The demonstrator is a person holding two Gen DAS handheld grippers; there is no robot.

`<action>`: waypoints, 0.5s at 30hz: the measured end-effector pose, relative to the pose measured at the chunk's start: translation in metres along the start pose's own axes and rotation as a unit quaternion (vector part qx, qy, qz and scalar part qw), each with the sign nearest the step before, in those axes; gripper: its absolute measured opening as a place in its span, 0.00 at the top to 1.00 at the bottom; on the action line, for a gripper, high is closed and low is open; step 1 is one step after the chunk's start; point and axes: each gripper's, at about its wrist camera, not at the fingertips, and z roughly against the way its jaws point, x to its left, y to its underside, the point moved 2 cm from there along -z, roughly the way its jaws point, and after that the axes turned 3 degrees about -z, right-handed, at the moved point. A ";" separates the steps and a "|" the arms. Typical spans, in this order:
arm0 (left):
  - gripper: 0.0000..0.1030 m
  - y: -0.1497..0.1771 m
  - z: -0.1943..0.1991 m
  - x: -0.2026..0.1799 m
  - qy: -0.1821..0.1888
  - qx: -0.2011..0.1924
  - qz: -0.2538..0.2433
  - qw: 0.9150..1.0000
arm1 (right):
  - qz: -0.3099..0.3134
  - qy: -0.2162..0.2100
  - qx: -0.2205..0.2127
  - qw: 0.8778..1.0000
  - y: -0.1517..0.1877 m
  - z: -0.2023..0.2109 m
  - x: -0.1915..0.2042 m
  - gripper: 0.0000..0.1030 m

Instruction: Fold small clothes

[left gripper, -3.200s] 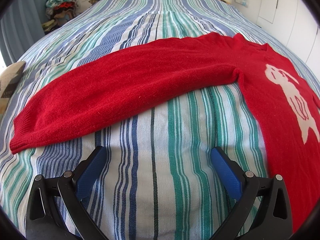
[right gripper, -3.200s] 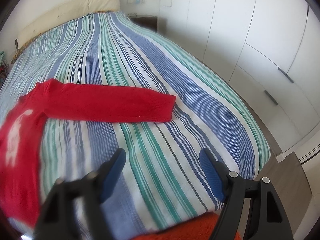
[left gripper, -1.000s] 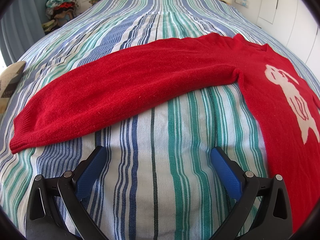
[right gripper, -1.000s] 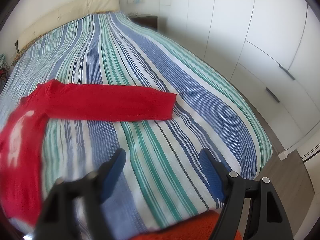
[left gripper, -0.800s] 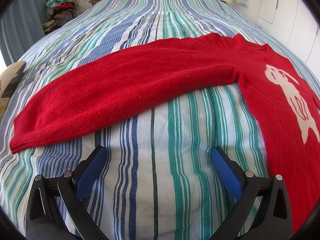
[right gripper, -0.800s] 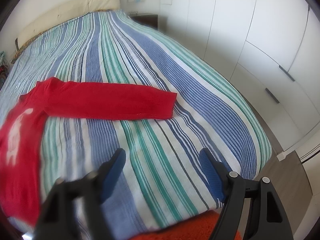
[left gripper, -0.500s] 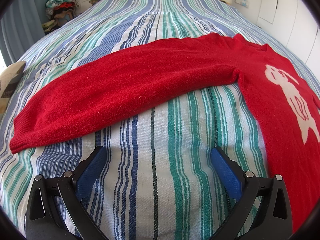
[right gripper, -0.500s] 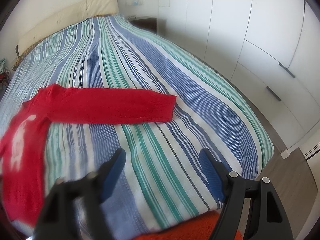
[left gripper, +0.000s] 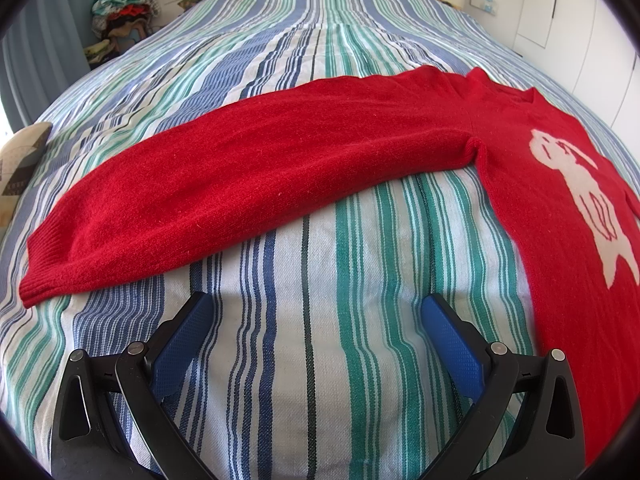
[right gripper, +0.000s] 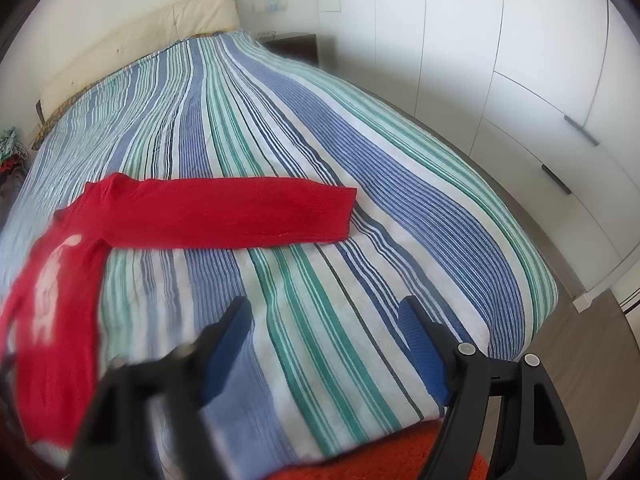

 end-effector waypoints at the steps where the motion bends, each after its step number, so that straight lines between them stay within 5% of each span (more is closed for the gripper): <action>1: 0.00 0.000 0.000 0.000 -0.001 0.000 0.000 1.000 | -0.005 -0.002 -0.002 1.000 0.000 0.001 -0.003 0.27; 15: 0.00 -0.002 -0.002 0.000 0.000 0.000 0.002 1.000 | 0.005 -0.006 0.012 1.000 0.001 -0.004 0.003 0.27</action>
